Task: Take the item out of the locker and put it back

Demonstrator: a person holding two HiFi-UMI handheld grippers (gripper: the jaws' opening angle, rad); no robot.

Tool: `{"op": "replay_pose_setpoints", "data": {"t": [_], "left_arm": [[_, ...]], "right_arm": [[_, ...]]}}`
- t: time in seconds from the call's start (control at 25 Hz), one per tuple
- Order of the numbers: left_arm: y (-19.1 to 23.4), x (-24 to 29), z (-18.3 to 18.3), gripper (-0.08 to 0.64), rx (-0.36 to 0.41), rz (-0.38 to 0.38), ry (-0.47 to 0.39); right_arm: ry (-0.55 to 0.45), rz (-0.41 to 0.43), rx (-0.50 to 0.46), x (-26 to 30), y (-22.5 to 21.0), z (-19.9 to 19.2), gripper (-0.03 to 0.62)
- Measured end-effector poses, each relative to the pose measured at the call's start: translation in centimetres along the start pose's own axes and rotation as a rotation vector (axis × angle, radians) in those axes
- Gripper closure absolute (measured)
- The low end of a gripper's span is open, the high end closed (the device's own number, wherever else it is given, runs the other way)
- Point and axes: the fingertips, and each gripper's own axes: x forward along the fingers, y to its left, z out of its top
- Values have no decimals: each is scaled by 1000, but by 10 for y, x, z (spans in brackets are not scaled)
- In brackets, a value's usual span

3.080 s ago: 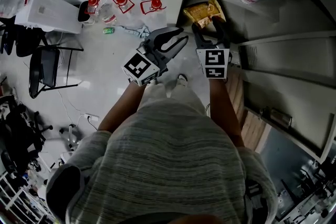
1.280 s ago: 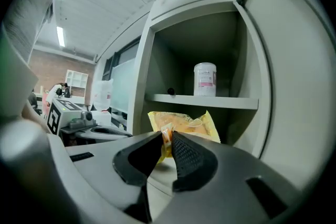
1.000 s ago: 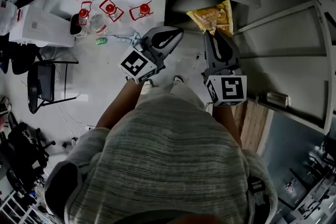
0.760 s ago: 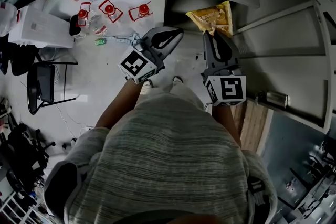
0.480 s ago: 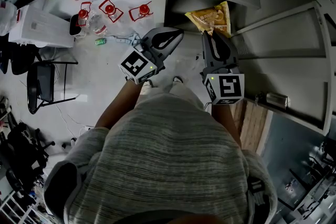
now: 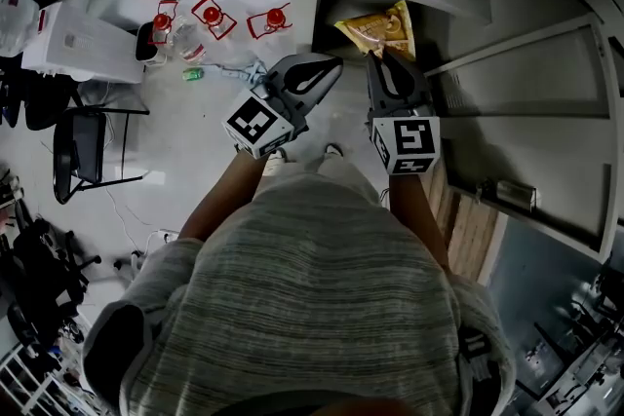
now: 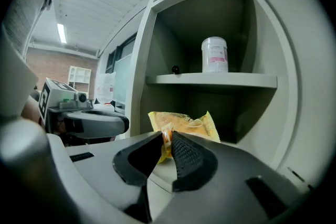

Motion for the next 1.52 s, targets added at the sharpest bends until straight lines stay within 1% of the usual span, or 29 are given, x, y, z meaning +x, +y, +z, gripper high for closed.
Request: {"op": "replay_pose_setpoints", "data": {"t": [0.36, 0.56, 0.92, 1.12, 1.24, 1.28, 1.52], "left_arm": [[5, -6, 3, 554, -13, 27, -27], [6, -8, -2, 554, -21, 38, -15], [8, -7, 1, 554, -26, 42, -26], [7, -6, 3, 554, -24, 38, -32], [7, -5, 3, 554, -28, 41, -31], [8, -5, 3, 554, -30, 42, -31], [9, -4, 6, 554, -36, 43, -42]], "right_arm": [[67, 17, 5, 36, 1, -29, 523], [123, 33, -9, 50, 4, -46, 523], [150, 37, 3, 61, 5, -56, 522], [153, 45, -9, 64, 6, -57, 517], [135, 47, -10, 63, 6, -52, 459], [132, 48, -7, 62, 6, -50, 451], [74, 43, 36, 44, 2, -27, 443]]}}
